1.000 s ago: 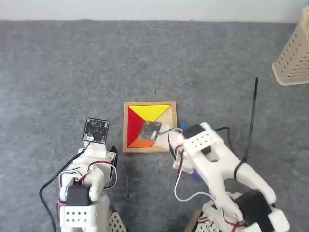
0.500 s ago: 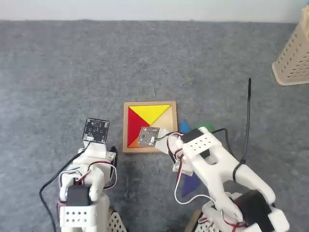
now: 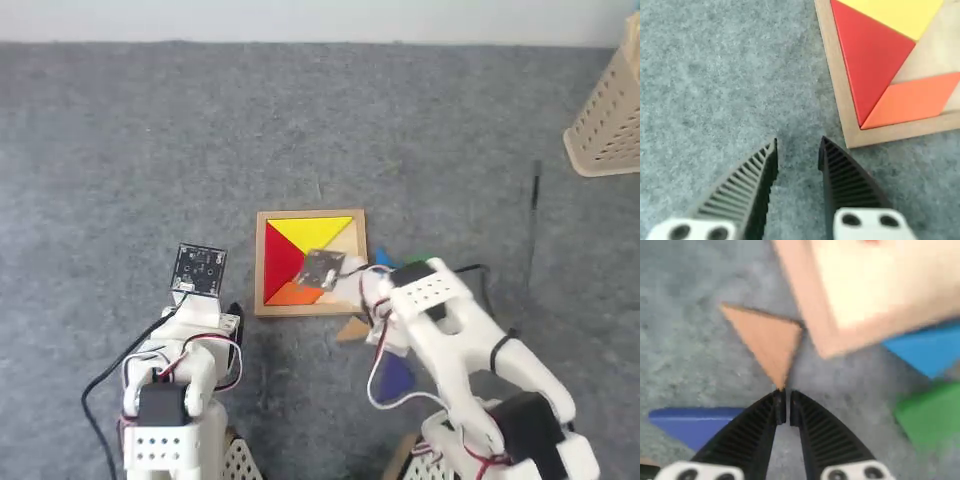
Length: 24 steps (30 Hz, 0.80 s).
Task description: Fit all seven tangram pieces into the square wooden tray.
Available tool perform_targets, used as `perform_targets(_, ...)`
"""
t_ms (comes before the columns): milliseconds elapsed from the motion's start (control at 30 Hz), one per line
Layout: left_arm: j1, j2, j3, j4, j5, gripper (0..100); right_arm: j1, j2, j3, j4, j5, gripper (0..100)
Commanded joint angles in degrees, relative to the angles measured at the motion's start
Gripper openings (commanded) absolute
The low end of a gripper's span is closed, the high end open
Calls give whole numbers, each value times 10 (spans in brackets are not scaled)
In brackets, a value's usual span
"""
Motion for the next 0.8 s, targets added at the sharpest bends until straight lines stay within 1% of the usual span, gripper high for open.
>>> perform_targets(0, 0, -9, -2, 3, 4, 133, 23, -9, -35, -1, 1, 8)
perform_targets(167, 0, -9, -2, 3, 4, 133, 3, -10, -42, 39, 21, 9)
perform_targets(233, 0, -9, -2, 3, 4, 133, -9, -10, -51, 43, -4, 10)
perform_targets(400, 0, -9, -2, 3, 4, 133, -65, -10, -82, 40, -121, 10)
perform_targets(533, 0, -9, -2, 3, 4, 133, -102, -10, -93, 23, -180, 8)
perform_targets(600, 0, -9, -2, 3, 4, 133, -106, -10, -91, 7, -193, 8)
perform_targets(767, 0, -9, -2, 3, 4, 133, -102, -10, -91, 2, -197, 9)
